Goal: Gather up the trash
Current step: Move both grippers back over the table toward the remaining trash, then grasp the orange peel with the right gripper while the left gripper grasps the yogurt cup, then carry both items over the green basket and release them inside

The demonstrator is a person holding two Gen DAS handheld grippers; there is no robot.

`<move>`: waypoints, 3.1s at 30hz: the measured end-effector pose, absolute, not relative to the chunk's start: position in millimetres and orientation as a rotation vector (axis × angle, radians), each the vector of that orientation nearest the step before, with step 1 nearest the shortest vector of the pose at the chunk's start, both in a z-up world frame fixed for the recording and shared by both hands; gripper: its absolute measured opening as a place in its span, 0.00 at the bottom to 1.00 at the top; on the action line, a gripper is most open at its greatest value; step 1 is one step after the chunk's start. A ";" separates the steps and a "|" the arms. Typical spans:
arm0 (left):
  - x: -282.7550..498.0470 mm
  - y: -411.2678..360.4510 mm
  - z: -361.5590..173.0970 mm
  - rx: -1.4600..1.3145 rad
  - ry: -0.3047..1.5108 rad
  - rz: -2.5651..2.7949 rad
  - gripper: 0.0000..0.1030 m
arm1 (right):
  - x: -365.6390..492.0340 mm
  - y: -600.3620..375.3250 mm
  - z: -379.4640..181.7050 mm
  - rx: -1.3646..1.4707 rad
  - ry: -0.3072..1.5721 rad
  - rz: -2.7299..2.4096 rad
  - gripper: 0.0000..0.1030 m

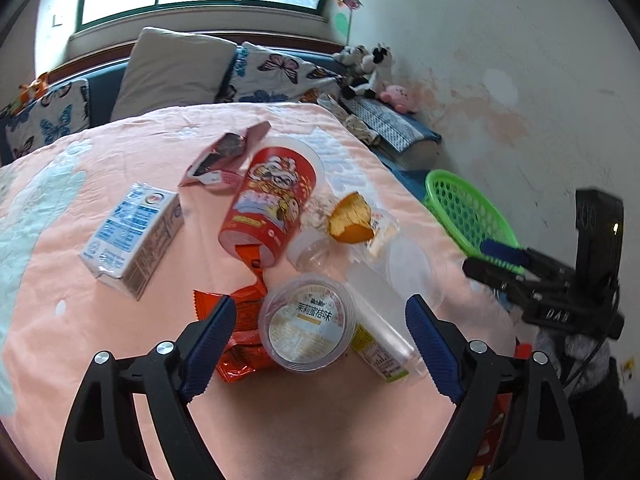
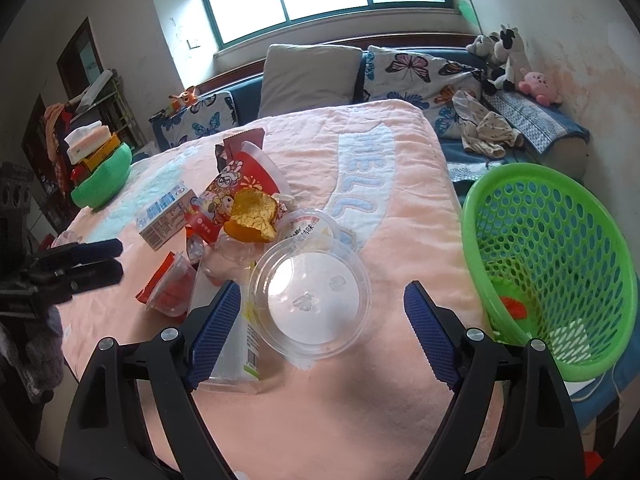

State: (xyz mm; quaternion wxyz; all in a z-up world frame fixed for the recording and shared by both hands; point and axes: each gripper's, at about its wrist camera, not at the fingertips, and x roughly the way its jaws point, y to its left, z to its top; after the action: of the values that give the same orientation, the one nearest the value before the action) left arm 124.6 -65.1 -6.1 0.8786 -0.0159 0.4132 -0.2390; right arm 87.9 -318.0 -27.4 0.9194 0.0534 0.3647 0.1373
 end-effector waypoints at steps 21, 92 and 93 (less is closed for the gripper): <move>155.7 -73.3 -49.4 0.007 0.958 -0.634 0.84 | 118.9 -287.5 -22.0 0.011 0.786 0.387 0.81; 134.5 -109.3 10.4 0.044 0.816 -0.671 0.61 | 126.7 -321.5 11.8 0.034 0.692 0.362 0.38; 135.4 -114.8 12.9 0.046 0.813 -0.680 0.61 | 126.3 -328.5 12.5 0.038 0.690 0.345 0.38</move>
State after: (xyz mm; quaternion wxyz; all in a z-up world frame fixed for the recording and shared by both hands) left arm 135.4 -114.8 12.9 0.8626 0.0221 0.3878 -0.3241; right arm 126.3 -328.5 12.5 0.9264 0.0184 0.3363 0.1682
